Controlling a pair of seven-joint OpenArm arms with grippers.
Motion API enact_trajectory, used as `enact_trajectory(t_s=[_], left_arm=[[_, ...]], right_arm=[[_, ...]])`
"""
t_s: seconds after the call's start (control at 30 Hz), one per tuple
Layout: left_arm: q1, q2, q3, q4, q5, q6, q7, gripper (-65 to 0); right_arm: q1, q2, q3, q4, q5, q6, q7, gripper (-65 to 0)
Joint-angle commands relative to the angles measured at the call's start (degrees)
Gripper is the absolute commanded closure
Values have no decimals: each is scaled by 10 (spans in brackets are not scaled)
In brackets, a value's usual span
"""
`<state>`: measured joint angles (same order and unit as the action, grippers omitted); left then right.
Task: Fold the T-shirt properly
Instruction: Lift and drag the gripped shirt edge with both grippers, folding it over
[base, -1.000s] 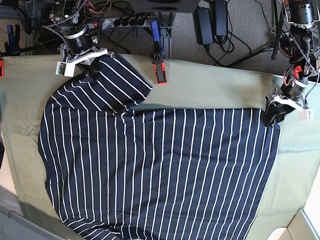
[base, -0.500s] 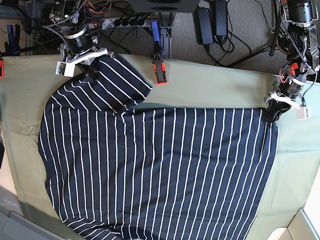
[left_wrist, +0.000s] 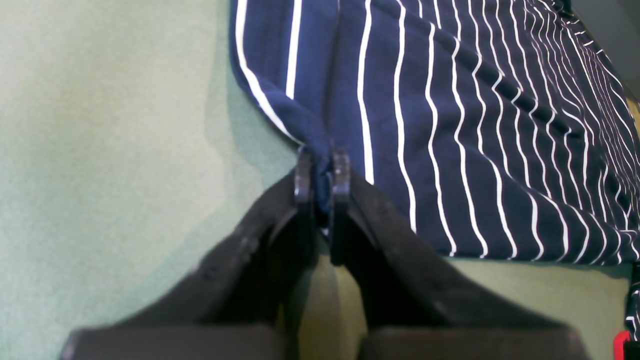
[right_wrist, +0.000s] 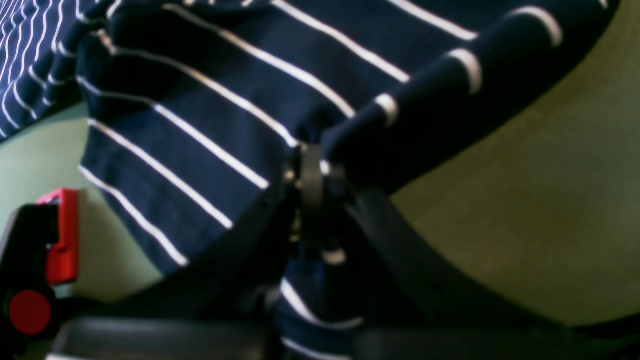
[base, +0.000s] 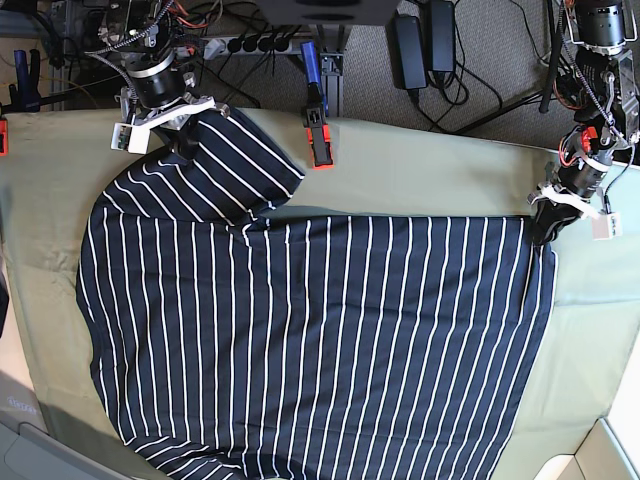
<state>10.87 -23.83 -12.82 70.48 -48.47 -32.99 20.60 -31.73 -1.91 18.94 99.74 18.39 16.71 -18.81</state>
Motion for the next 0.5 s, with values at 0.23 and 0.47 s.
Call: enact_trajectory(t_s=[0.23, 0.47], left_arm=[[13, -18, -3, 7, -30, -70, 2, 0], [54, -39, -22, 12, -52, -70, 3, 0]], right_arm=[[-7, 23, 11, 15, 14, 7, -66, 0], [-59, 56, 47, 66, 70, 17, -82, 0]])
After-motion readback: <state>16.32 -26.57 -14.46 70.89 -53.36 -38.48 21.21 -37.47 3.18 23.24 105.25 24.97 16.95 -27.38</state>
